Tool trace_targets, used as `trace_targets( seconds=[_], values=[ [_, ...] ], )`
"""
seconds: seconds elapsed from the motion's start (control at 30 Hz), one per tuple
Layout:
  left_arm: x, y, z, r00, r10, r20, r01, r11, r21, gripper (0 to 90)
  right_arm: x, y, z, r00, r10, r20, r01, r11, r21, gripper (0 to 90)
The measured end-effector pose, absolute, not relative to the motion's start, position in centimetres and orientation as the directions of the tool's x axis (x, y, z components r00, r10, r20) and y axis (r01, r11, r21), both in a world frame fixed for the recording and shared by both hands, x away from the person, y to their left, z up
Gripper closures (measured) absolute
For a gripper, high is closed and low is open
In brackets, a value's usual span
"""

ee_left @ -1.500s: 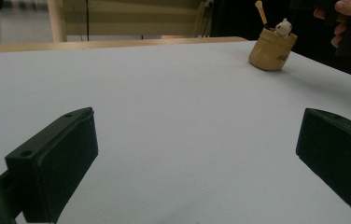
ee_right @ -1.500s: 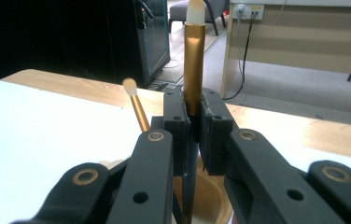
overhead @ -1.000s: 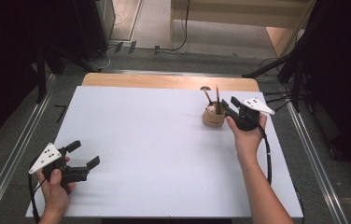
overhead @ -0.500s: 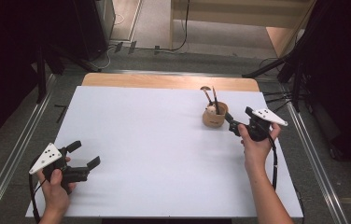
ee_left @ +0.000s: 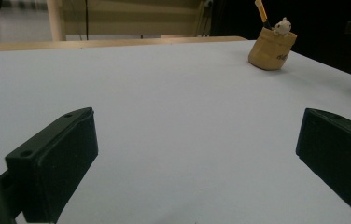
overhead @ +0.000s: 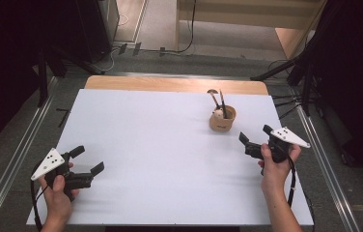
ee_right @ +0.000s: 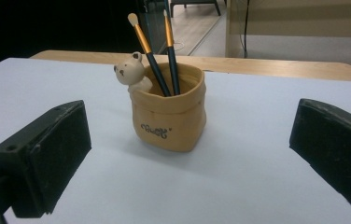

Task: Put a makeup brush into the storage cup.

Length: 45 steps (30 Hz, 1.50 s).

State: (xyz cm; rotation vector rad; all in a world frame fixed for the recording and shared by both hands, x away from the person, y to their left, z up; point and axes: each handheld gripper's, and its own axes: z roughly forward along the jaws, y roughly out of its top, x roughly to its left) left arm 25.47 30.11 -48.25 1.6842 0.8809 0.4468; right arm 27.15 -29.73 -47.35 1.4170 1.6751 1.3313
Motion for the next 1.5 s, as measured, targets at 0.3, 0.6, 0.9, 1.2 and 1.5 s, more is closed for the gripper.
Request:
trace_targets(
  seconds=[0.3, 0.6, 0.9, 1.2, 1.5],
  values=[
    [25.4, 30.3, -48.0, 0.649, 0.747, -0.145, 0.311, -0.086, 0.947, 0.0, 24.7, -30.7, -48.1, -0.283, 0.945, 0.163, 0.383, -0.044, 0.923, 0.0],
    [25.3, 30.3, -47.9, 0.648, 0.748, -0.141, 0.306, -0.085, 0.948, 0.0, 22.6, -31.5, -48.8, -0.276, 0.950, 0.150, 0.386, -0.033, 0.922, 0.0],
    [25.3, 30.3, -47.8, 0.651, 0.747, -0.136, 0.302, -0.091, 0.949, 0.0, 20.9, -31.8, -49.3, -0.309, 0.941, 0.141, 0.388, -0.010, 0.921, 0.0],
    [25.5, 30.5, -47.8, 0.649, 0.747, -0.145, 0.303, -0.078, 0.950, 0.0, 19.2, -32.6, -49.6, -0.299, 0.946, 0.129, 0.388, -0.003, 0.922, 0.0],
    [25.6, 30.1, -47.9, 0.649, 0.747, -0.144, 0.308, -0.086, 0.947, 0.0, 18.4, -33.7, -49.9, -0.278, 0.949, 0.150, 0.388, -0.032, 0.921, 0.0]
  ],
)
